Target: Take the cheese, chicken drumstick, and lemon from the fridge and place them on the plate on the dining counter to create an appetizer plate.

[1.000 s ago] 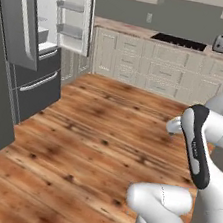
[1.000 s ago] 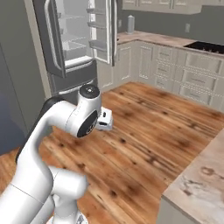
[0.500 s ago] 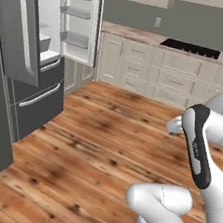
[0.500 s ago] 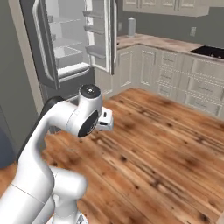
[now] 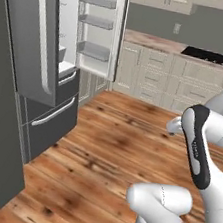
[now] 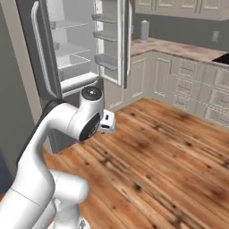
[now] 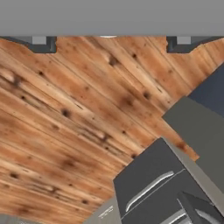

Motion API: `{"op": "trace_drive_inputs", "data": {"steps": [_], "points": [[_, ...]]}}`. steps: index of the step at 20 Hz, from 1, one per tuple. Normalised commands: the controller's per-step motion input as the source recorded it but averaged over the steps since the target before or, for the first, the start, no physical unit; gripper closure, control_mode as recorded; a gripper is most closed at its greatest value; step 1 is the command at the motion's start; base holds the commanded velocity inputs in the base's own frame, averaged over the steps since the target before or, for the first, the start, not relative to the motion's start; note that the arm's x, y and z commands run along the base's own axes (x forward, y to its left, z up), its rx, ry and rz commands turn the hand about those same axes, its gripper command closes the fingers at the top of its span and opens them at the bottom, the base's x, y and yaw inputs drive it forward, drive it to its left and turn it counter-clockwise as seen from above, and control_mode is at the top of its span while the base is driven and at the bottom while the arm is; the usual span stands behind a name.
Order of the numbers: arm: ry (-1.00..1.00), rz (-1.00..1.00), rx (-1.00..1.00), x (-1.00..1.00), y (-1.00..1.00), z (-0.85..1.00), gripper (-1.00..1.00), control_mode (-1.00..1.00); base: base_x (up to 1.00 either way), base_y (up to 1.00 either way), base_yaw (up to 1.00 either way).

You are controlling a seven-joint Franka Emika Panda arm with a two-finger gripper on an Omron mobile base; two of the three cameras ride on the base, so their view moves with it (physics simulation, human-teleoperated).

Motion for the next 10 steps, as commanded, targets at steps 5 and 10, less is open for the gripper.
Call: {"op": "trace_drive_inputs", "data": {"steps": [5,10], "points": [[0.00,0.00,0.00,0.00,0.00,0.00,-1.00,1.00,0.95,0.00,0.19],[0.00,0.00,0.00,0.00,0.00,0.00,-1.00,1.00,0.71,-0.05,0.33]]}}
